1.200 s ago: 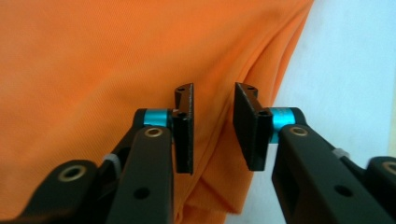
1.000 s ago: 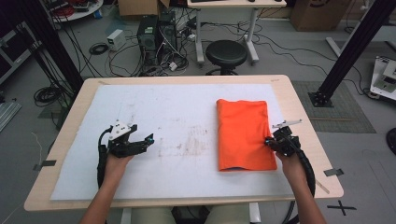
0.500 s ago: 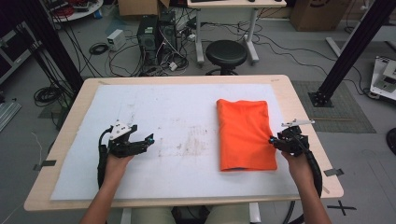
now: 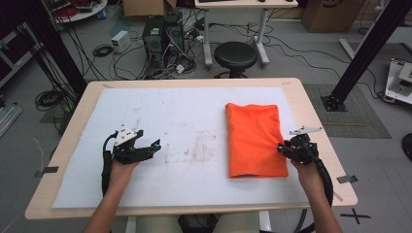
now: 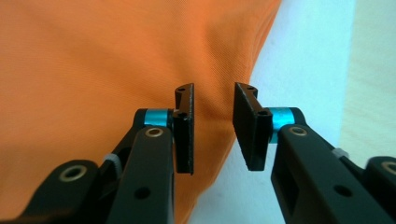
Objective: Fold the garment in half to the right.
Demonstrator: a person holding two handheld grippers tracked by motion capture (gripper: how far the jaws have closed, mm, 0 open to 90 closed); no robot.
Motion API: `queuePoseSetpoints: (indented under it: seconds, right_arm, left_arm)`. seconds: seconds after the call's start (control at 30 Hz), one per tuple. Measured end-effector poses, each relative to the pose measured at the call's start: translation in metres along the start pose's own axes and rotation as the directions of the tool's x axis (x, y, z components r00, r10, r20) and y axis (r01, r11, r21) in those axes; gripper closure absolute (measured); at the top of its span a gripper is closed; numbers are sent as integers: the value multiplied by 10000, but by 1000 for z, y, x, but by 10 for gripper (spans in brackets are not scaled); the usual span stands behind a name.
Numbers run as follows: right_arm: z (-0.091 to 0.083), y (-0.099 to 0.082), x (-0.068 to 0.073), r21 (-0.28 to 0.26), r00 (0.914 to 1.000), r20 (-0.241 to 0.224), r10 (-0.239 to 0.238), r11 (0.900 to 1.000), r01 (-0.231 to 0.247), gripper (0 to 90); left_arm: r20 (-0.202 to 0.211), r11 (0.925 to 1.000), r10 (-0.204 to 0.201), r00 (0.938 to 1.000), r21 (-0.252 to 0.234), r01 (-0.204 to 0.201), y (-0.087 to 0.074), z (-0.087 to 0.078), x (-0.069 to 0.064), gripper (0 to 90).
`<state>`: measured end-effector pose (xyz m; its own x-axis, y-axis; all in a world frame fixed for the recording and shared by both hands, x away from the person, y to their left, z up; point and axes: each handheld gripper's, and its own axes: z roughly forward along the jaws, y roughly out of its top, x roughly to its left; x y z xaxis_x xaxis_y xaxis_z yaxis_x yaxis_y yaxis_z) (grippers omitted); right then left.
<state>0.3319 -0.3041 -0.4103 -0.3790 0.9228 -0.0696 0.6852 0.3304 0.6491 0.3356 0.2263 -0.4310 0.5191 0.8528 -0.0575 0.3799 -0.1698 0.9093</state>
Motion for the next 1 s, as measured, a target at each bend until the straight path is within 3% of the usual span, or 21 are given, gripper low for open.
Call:
queuePoseSetpoints:
  seconds: [0.13, 0.3, 0.37, 0.43, 0.57, 0.63, 0.67, 0.73, 0.87, 0.93, 1.0]
  right_arm:
    - [-14, -11, 4, -90, 9999, -131, 16, 10000, -17, 655]
    - [-19, -31, 9, 448, 9975, -582, 412, 9983, -386, 653]
    - [-15, -39, 12, 893, 9963, -800, 318, 9957, -246, 745]
    - [-13, -44, 15, 973, 9975, -700, 61, 9953, 8, 861]
    - [-21, -41, 13, 1166, 9999, -105, -54, 9932, 65, 877]
    - [-22, -41, 11, 1189, 9999, -121, -60, 9929, 74, 875]
    - [-23, -42, 11, 1162, 9998, -200, -71, 9932, 93, 852]
    - [-24, -40, 11, 1035, 9998, -207, 71, 9946, -50, 717]
    - [-24, -28, 13, 57, 9976, -516, 456, 9990, -453, 522]
    - [-20, -18, 18, -332, 9964, -694, 482, 9982, -506, 468]
    - [-13, -5, 24, -528, 9965, -801, 226, 9982, -269, 437]
  left_arm:
    - [9, 10000, 34, 10000, -20, -34, 0, 0, -1, 217]
    - [49, 10000, 17, 10000, -29, -17, 1, -1, -3, 217]
    - [49, 10000, 34, 10000, -7, -34, 1, 1, -3, 217]
    - [35, 10000, 4, 10000, -8, -4, 1, 1, -4, 217]
    - [35, 10000, 13, 10000, 3, -13, 1, 1, -3, 217]
    - [0, 10000, -10, 10000, 5, 10, 0, 1, -2, 217]
    - [9, 10000, -24, 10000, 10, 24, 0, 1, -1, 217]
    - [-2, 10000, -15, 10000, -3, 15, 0, 1, -2, 217]
    - [-11, 10000, 0, 10000, -4, 0, 1, 0, -2, 217]
    - [-4, 10000, -38, 10000, -40, 38, 0, 0, -1, 217]
    - [16, 10000, -2, 10000, -38, 2, 0, 0, -1, 217]
